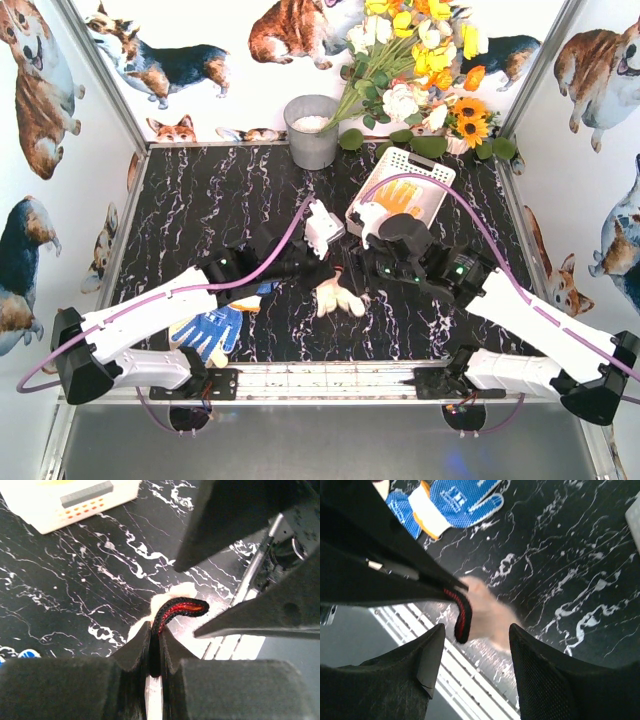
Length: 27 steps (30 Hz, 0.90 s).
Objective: Put the gloves into the storage basket
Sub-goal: Pick up the glove from the center of the board, then place the glove at the center of the board.
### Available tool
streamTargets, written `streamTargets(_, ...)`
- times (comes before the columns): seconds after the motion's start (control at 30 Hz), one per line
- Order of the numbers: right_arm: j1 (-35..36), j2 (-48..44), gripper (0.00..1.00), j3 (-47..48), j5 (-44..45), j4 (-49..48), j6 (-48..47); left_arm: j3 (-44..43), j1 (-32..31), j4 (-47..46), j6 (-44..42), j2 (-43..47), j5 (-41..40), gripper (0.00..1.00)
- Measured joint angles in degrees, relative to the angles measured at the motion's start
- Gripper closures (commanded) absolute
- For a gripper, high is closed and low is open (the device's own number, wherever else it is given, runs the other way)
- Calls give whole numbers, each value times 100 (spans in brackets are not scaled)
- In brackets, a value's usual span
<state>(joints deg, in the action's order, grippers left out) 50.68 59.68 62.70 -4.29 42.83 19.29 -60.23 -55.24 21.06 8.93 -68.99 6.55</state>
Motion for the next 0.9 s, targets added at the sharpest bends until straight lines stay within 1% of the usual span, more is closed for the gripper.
streamTargets(0.13, 96, 2, 45, -186, 264, -498, -291, -4, 39, 140, 11, 2, 293, 100)
streamTargets(0.23, 103, 39, 53, -328, 243, -732, -446, -4, 63, 157, 26, 7, 398, 100)
streamTargets(0.47, 107, 247, 98, -413, 87, -1016, -568, 4, 236, 160, 96, 48, 507, 100)
streamTargets(0.5, 107, 247, 100, -444, 98, -1060, -566, 13, 251, 157, 98, 57, 507, 100)
streamTargets(0.7, 107, 389, 100, -544, 306, -1495, -570, 63, 616, 76, 79, 24, 520, 100)
streamTargets(0.83, -4, 855, 100, -507, 437, -2013, -645, -31, 1147, -24, -155, -256, 688, 100)
streamTargets(0.9, -251, 1139, 100, -420, 304, -2293, -734, -256, 1432, -13, -337, -549, 833, 100)
